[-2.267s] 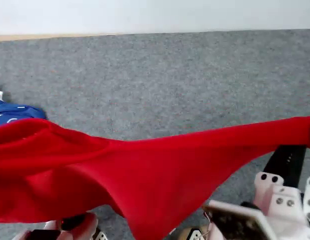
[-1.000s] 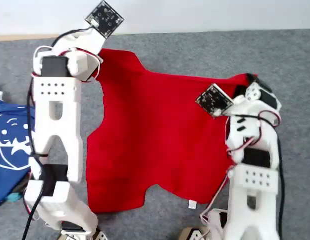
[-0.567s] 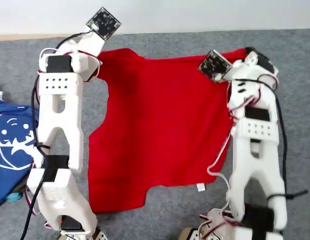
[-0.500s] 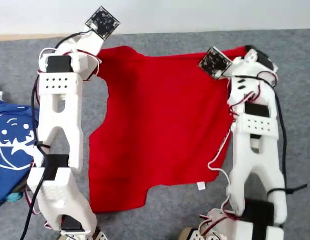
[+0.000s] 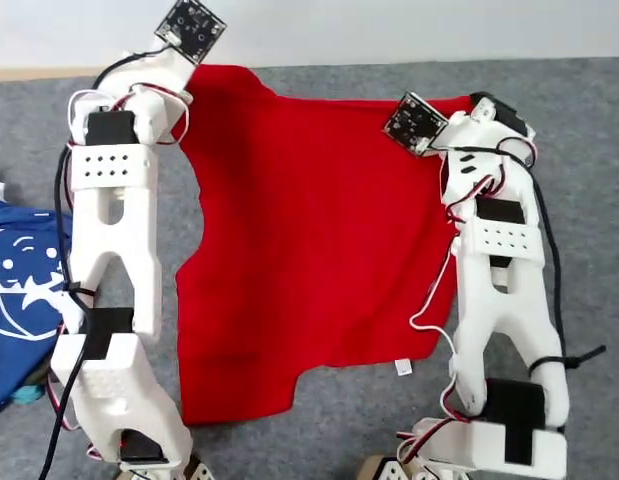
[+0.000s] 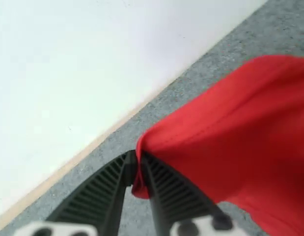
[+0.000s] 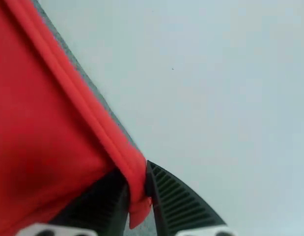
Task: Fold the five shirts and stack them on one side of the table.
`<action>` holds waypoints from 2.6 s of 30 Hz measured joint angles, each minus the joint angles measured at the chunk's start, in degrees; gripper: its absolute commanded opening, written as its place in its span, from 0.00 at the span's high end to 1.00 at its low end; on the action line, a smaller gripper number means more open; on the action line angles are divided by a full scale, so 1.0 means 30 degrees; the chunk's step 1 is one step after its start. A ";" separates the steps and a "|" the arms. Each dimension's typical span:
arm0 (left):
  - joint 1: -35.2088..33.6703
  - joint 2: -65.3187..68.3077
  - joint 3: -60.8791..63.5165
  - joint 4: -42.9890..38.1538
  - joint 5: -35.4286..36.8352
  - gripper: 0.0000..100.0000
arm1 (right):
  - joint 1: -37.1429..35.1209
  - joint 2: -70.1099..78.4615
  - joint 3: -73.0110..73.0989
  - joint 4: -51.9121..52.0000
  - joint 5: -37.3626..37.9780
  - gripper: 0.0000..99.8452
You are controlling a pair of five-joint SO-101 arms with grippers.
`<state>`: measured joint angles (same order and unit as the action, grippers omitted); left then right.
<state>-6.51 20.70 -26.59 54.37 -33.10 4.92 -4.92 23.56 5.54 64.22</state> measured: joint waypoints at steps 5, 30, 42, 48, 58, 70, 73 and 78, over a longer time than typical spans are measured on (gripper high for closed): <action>-0.0029 0.0000 -0.0234 0.0088 -0.0088 1.00 | 0.0000 0.0205 0.0000 0.0000 0.0000 0.99; -0.1084 0.0000 -0.4747 1.4857 -0.9377 1.00 | 0.0000 -0.2784 0.0000 1.1604 0.0352 0.99; -0.1436 -0.0029 -0.1172 1.4916 -1.1839 1.00 | 0.0000 -0.3751 0.0000 1.8725 0.0410 0.99; -0.1436 -0.1788 0.3253 1.4886 -1.4593 1.00 | 0.0586 -0.3751 0.0147 1.8725 0.0410 0.99; -0.1055 -0.7473 1.1575 1.4828 -1.6996 1.00 | 0.1143 -0.3311 0.0322 1.8725 0.0410 0.99; 0.1524 -1.6703 2.2593 1.4828 -1.7055 1.00 | 0.1172 -0.3341 0.1319 1.8725 0.0410 0.99; 0.2256 -1.8608 2.4615 1.4828 -1.6645 1.00 | 0.1172 -0.3341 0.1758 1.8725 0.0410 0.99; 0.2960 -1.9810 2.5817 1.4828 -1.5560 0.99 | 0.1172 -0.3341 0.1817 1.8725 0.0410 0.99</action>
<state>2.37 -38.73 50.86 98.86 -79.78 8.44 -14.95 29.01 61.71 65.45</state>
